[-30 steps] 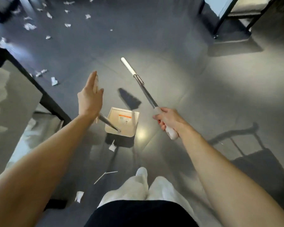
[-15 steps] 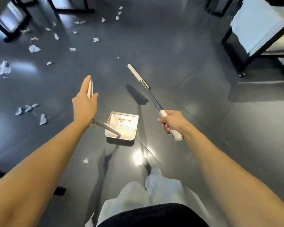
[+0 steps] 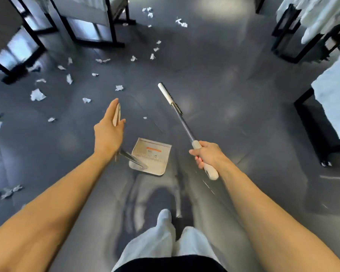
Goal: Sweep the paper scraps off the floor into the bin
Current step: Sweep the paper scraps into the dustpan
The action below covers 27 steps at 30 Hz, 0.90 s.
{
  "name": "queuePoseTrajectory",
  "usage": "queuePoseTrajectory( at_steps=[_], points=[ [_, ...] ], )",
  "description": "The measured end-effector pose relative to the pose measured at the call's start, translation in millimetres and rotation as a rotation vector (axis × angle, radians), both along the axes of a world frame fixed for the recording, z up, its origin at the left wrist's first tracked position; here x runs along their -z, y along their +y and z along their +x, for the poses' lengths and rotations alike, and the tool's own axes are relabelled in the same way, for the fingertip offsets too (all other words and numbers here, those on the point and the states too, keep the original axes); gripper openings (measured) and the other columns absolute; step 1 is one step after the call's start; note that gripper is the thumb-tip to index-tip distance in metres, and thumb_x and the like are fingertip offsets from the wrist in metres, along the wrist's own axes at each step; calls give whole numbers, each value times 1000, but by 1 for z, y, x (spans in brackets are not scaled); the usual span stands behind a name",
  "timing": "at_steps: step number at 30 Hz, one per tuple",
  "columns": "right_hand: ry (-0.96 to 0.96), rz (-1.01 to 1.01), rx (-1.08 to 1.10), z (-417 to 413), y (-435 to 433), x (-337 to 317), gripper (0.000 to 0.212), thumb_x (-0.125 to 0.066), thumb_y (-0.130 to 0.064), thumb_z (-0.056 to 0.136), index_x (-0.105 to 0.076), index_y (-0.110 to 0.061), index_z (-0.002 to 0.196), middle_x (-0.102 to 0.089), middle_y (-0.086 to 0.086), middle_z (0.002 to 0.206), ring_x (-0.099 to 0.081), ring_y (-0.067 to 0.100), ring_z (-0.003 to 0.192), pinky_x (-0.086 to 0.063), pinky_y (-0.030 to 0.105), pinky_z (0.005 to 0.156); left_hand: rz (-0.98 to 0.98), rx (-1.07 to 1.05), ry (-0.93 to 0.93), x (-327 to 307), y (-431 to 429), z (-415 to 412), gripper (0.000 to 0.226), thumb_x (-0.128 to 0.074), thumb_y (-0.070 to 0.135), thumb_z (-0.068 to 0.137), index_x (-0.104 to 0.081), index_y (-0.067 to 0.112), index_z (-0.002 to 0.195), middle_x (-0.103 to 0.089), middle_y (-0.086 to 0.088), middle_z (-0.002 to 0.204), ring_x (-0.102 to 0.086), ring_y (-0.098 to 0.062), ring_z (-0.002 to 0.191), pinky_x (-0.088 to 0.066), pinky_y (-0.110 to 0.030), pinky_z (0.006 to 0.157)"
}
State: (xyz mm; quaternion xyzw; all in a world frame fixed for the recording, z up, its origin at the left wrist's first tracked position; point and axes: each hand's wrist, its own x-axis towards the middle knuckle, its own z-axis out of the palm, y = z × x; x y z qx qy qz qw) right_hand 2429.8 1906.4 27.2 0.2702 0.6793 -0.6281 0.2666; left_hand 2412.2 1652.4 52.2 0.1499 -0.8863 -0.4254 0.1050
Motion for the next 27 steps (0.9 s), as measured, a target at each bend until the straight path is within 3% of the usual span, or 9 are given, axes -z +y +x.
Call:
queuePoseTrajectory(
  at_steps=[5,10,16,22,27],
  points=[
    [-5,-11,28,-180,25,-6,22,-57,2,92,-50,-16,100,-39,4,63,-33,8,40,-29,12,31,16,10,9,-11,28,-191,59,-52,9,95,-35,33,146,-48,4,143,-45,-18,129,-17,5,82],
    [5,10,-1,-392,57,15,17,-56,3,93,-52,-12,101,-38,4,60,-31,3,27,-28,12,31,-1,-45,25,3,55,-395,58,-52,10,95,-36,33,145,-51,1,141,-50,-20,123,-17,9,74],
    [-4,55,-65,-637,102,4,24,-56,3,93,-56,-4,116,-39,4,62,-32,4,32,-28,12,32,-3,-107,-14,-4,94,-629,60,-52,9,95,-35,38,145,-54,-5,136,-54,-24,116,-28,-7,83],
    [7,64,-112,-858,129,-6,25,-56,2,93,-56,-1,118,-39,4,61,-32,4,34,-28,12,31,18,-149,-1,-13,125,-844,60,-54,10,93,-37,36,144,-52,2,139,-53,-14,116,-24,4,79],
    [29,44,-99,-1057,147,8,32,-55,2,94,-51,3,125,-39,4,63,-32,9,47,-28,12,31,103,-150,-14,3,148,-1044,61,-56,9,90,-41,40,141,-55,1,136,-56,-22,116,-38,-18,96]
  ],
)
